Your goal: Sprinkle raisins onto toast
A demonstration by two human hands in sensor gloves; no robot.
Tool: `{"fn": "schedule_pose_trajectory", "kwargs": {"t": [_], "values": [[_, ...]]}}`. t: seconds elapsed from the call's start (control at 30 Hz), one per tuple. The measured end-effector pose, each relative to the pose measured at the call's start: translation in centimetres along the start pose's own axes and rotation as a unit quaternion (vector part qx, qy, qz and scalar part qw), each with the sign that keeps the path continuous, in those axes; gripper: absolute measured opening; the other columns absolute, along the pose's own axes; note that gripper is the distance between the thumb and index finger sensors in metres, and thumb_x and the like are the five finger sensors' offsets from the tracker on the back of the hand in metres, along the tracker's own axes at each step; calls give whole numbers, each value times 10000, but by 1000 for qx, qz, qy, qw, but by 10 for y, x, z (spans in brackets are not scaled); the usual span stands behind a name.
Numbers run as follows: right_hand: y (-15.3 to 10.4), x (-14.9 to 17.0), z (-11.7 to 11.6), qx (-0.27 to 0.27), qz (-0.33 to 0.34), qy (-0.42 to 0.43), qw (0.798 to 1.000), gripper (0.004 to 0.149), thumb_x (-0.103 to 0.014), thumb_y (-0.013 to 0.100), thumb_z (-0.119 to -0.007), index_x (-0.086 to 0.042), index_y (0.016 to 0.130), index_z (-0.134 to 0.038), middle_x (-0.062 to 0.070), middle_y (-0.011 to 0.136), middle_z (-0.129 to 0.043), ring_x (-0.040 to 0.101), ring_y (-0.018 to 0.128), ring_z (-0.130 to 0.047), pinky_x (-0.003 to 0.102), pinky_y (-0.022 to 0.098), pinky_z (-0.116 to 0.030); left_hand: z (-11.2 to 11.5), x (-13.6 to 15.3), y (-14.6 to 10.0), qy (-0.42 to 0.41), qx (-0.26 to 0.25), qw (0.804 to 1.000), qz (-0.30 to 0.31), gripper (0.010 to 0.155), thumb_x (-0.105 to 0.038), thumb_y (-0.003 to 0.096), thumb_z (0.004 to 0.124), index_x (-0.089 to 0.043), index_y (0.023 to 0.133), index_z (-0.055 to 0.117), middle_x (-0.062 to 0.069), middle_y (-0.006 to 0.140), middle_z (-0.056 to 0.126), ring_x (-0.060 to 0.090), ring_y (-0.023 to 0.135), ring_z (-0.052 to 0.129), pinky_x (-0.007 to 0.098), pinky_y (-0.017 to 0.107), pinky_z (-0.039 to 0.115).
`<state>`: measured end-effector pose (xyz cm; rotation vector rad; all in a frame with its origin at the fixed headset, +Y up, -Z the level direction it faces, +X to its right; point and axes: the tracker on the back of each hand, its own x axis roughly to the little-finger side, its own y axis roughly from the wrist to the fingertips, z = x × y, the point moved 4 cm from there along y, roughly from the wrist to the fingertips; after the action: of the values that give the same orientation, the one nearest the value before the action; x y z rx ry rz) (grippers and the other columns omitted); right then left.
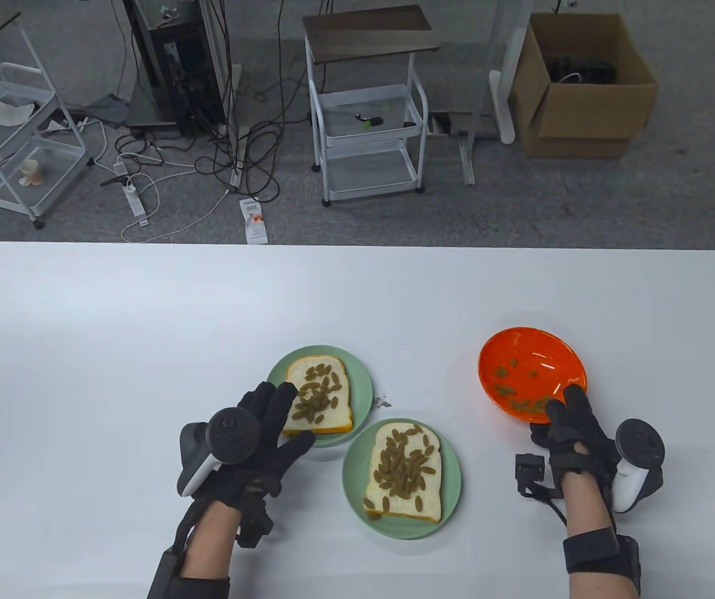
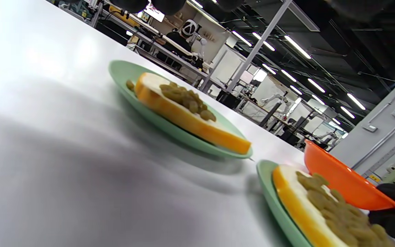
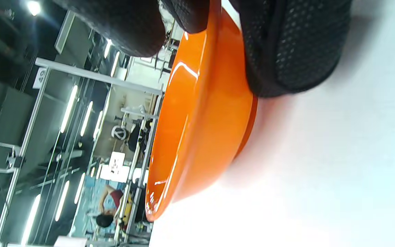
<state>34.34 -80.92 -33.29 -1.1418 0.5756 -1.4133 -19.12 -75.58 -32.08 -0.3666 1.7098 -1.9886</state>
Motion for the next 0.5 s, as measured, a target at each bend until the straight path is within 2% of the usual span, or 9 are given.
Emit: {"fn": "schedule_pose_trajectory", "kwargs": {"t": [0.1,0.2,0.27,0.33,0.37,0.43,0.47,0.5], "values": [[-6,-7,1,24,25,-20,999,720,-379,533,-775,-54,1105,-484,427,1062,-252,656,740,-724,607,510,-728,2,-4,-1,5,7,1000,8,887,-824,426,588,-417,1178,353,58,1265,340,398,1174,406,697,798,459],[-21,-25,4,69,70,-57,994,749,-404,536,-772,-55,1111,-443,411,1062,-168,689,851,-491,691,565,-567,3,-8,-1,6,6,1000,18,888,-828,423,586,-422,1177,350,57,1267,337,398,1177,404,697,800,458],[-34,-45,2,104,141,-106,979,756,-422,535,-771,-62,1111,-438,405,1064,-165,692,881,-382,726,577,-474,3,-11,-1,3,3,1000,29,888,-829,422,586,-427,1177,346,53,1268,337,393,1180,400,692,806,454],[-55,-71,-9,120,256,-172,944,772,-467,536,-762,-73,1114,-434,398,1074,-204,685,892,-363,734,577,-450,4,-16,-2,-1,7,999,45,890,-831,415,587,-439,1176,340,45,1272,328,389,1186,389,692,813,443],[-61,-78,-15,112,289,-184,933,775,-494,534,-760,-82,1113,-450,391,1082,-253,676,898,-386,728,580,-465,5,-18,-2,-3,7,999,53,891,-830,415,589,-438,1175,339,43,1272,317,386,1188,383,691,816,436],[-77,-93,-38,49,369,-200,907,822,-580,521,-752,-116,1128,-448,364,1110,-323,655,934,-397,729,600,-472,7,-24,-3,-2,4,998,70,890,-831,412,589,-450,1172,326,33,1275,304,380,1194,371,689,823,429],[-87,-99,-54,-8,407,-203,891,839,-616,514,-744,-145,1139,-442,345,1128,-359,641,957,-425,732,612,-483,7,-27,-4,1,1,997,80,892,-832,411,590,-453,1172,321,28,1276,297,374,1196,366,689,825,426],[-99,-104,-77,-97,444,-200,868,836,-611,510,-752,-172,1148,-433,337,1142,-349,630,982,-388,746,621,-435,8,-30,-4,6,0,996,87,894,-834,408,589,-458,1171,316,26,1277,291,374,1198,365,688,827,425]]}}
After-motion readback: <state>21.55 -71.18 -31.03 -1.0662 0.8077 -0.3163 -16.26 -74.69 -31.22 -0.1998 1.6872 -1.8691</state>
